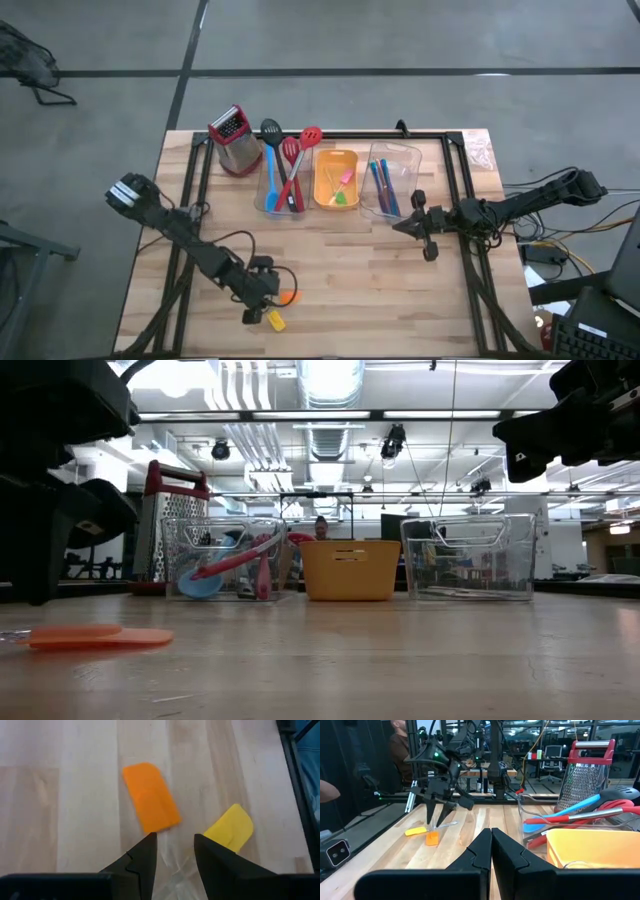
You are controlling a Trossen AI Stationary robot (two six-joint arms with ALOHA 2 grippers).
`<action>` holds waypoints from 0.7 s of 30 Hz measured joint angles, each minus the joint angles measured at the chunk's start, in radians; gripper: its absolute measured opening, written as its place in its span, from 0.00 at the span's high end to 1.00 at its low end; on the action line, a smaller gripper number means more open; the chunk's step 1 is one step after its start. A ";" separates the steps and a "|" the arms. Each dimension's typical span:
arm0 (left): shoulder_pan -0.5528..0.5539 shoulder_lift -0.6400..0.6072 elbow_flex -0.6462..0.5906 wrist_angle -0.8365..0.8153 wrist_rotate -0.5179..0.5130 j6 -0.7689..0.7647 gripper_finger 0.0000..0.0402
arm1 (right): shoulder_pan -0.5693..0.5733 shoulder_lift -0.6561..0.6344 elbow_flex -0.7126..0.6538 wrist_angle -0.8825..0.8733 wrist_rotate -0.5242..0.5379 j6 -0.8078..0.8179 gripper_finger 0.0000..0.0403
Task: Pick & Place Kitchen Items
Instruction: Put the orange spatula into the yellow bin
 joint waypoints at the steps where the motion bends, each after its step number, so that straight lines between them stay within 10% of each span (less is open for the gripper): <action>1: 0.000 0.010 0.003 0.002 0.000 -0.002 0.66 | 0.000 0.000 0.000 0.000 0.000 0.001 0.98; 21: -0.003 0.126 0.022 0.001 -0.051 0.015 0.77 | 0.000 0.000 0.000 0.000 0.000 0.001 0.98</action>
